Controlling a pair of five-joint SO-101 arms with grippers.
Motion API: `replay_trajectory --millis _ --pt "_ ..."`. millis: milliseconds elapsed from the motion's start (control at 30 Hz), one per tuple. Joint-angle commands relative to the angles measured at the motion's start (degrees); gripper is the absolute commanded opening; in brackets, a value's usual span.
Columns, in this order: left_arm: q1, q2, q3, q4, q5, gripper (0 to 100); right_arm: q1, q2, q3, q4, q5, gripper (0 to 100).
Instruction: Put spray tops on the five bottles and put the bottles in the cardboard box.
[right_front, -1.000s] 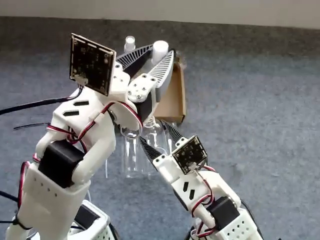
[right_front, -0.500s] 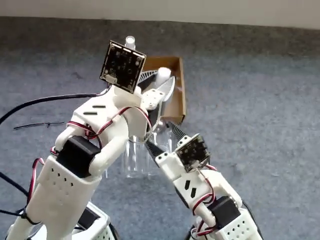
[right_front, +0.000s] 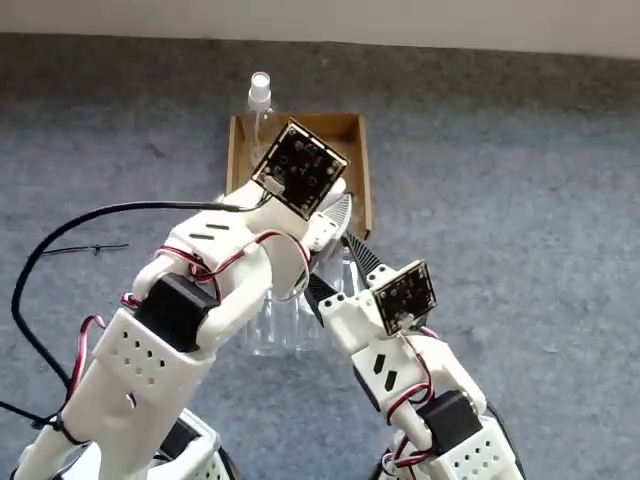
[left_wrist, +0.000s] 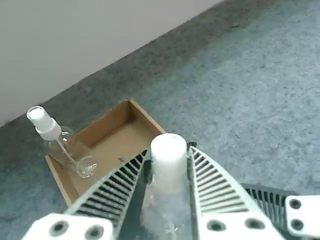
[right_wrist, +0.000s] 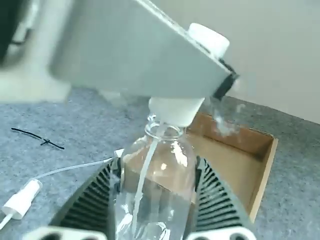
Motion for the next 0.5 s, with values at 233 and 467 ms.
replay_trajectory --millis 233,467 --pt "-2.59 -0.66 -9.19 3.69 -0.97 17 -0.40 -0.84 -0.40 -1.27 -0.09 0.4" --pt "-2.77 -0.13 -13.05 3.69 -1.14 17 -0.57 -0.84 -0.40 -1.27 -0.09 0.4"
